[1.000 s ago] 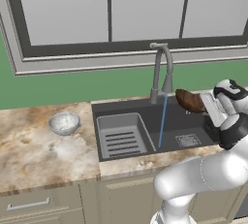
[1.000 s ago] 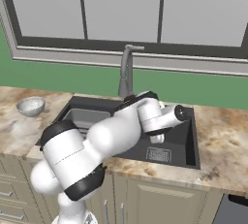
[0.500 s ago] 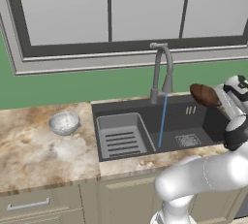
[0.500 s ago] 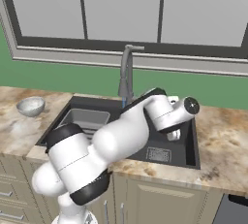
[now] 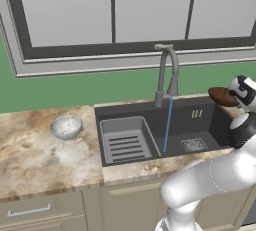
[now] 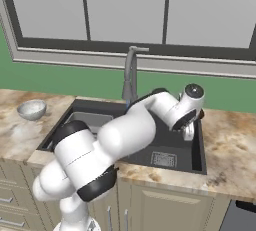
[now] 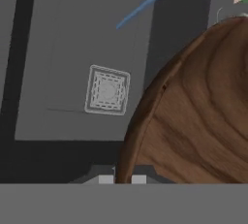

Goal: Rinse each bowl for a few seconds and place them down in the sink or on the counter.

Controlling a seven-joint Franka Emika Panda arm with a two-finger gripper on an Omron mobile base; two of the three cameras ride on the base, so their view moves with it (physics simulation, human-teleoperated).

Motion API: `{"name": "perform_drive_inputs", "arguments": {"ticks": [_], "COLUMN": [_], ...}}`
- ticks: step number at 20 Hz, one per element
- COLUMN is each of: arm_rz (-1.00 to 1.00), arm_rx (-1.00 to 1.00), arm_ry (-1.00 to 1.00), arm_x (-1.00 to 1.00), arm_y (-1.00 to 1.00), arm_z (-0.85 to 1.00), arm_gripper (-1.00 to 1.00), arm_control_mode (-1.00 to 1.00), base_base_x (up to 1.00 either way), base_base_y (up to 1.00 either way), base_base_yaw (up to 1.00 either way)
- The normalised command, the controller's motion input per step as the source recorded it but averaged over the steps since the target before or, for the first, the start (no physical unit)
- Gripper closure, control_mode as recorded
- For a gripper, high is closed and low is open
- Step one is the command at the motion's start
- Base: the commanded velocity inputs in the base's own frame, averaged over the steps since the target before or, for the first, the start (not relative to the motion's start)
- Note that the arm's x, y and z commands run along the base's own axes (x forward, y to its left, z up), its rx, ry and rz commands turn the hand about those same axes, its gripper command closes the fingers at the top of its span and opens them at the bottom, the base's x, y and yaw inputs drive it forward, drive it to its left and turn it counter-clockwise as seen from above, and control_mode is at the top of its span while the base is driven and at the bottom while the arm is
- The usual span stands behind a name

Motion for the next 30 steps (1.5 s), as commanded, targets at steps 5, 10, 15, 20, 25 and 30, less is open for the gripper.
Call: {"name": "perform_drive_inputs", "arguments": {"ticks": [5,10,15,20,25,30], "arm_rz": [-0.29,-0.18,-0.13,-0.07,-0.05,-0.03], "arm_rx": [-0.08,-0.01,0.00,0.00,0.00,0.00], "arm_ry": [0.13,0.04,0.02,0.00,0.03,0.08], "arm_x": [-0.01,-0.35,-0.40,-0.40,-0.23,-0.02], "arm_y": [-0.47,-0.54,-0.52,-0.21,0.00,0.00], "arm_z": [0.19,0.11,0.03,0.00,-0.08,-0.14], "arm_gripper": [1.00,1.00,1.00,1.00,1.00,1.00], "arm_control_mode": [-1.00,-1.00,-1.00,-1.00,-1.00,-1.00], "base_base_x": [0.00,0.00,0.00,0.00,0.00,0.00], "base_base_y": [0.00,0.00,0.00,0.00,0.00,0.00], "base_base_yaw": [0.00,0.00,0.00,0.00,0.00,0.00]}}
